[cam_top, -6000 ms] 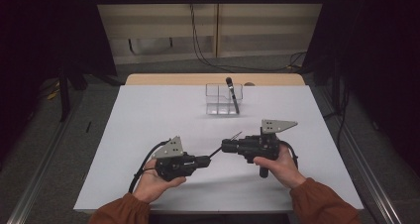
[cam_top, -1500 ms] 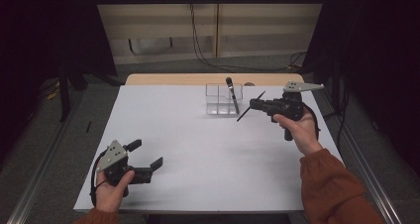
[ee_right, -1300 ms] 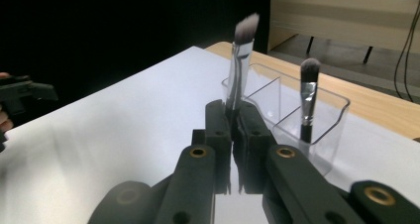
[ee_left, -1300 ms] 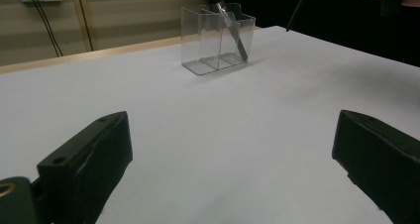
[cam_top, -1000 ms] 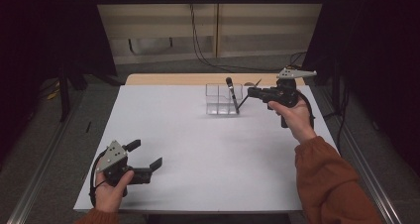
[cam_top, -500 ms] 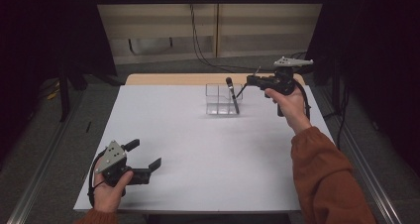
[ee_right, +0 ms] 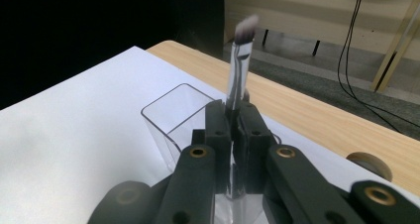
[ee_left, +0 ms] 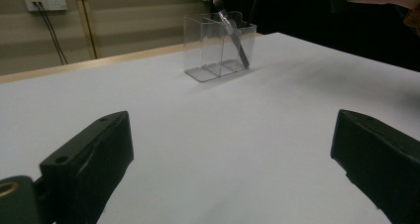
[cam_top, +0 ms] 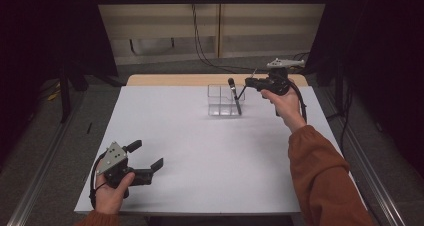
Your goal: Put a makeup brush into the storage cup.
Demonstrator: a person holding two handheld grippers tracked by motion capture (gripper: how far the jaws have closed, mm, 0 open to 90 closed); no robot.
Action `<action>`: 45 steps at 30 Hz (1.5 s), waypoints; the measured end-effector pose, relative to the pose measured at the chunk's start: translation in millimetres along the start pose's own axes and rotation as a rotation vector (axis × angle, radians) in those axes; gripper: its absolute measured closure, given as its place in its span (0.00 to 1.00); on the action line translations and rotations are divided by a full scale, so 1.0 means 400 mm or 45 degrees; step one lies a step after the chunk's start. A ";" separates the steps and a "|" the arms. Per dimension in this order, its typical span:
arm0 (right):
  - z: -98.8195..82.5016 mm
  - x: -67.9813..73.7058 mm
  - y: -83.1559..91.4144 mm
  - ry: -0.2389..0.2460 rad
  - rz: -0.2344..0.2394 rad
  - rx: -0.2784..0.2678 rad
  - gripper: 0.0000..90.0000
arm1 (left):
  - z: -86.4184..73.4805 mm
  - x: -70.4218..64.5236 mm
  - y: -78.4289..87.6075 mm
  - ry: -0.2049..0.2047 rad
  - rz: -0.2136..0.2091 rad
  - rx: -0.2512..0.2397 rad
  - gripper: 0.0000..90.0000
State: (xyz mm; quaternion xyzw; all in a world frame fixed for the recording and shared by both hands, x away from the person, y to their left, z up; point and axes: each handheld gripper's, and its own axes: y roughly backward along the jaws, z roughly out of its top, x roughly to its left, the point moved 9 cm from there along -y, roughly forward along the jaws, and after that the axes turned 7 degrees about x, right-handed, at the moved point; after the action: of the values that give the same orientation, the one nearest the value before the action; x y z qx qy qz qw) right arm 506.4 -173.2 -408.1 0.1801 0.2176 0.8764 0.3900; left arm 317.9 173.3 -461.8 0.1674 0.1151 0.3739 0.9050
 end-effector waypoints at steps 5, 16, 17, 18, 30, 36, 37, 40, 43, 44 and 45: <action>-0.007 0.000 -0.014 -0.001 0.001 0.018 0.96 | 0.000 0.011 -0.004 0.008 0.035 -0.019 0.04; -0.024 -0.004 -0.037 -0.010 0.006 0.040 0.96 | -0.006 0.025 -0.007 0.002 0.062 -0.004 0.03; -0.025 -0.003 -0.038 -0.013 0.009 0.042 0.96 | -0.007 0.027 -0.006 0.008 0.067 -0.004 0.03; -0.025 -0.003 -0.039 -0.013 0.008 0.042 0.96 | -0.007 0.029 -0.005 0.007 0.065 -0.002 0.03; -0.039 -0.014 -0.056 -0.027 -0.004 0.064 0.96 | -0.008 0.033 -0.006 0.010 0.077 0.001 0.03; -0.048 -0.016 -0.067 -0.035 -0.002 0.077 0.96 | -0.008 0.040 -0.006 0.014 0.088 -0.001 0.03; -0.049 -0.016 -0.069 -0.029 -0.006 0.083 0.96 | -0.008 0.040 -0.006 0.012 0.089 0.001 0.03; -0.051 -0.013 -0.072 -0.032 0.004 0.087 0.95 | -0.007 0.039 -0.006 0.009 0.090 -0.001 0.03; -0.055 -0.014 -0.076 -0.030 0.005 0.090 0.95 | -0.008 0.038 -0.005 0.011 0.085 0.000 0.03; -0.056 -0.014 -0.076 -0.036 0.006 0.091 0.95 | -0.007 0.038 -0.005 0.009 0.086 0.000 0.03; -0.058 -0.015 -0.076 -0.039 0.009 0.089 0.94 | -0.007 0.038 -0.005 0.009 0.085 0.000 0.03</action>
State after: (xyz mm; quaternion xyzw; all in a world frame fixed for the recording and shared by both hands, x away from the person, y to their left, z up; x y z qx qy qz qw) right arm 517.4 -164.9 -444.2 0.2077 0.2417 0.8667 0.3837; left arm 328.6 183.3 -466.5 0.1698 0.1127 0.4044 0.8916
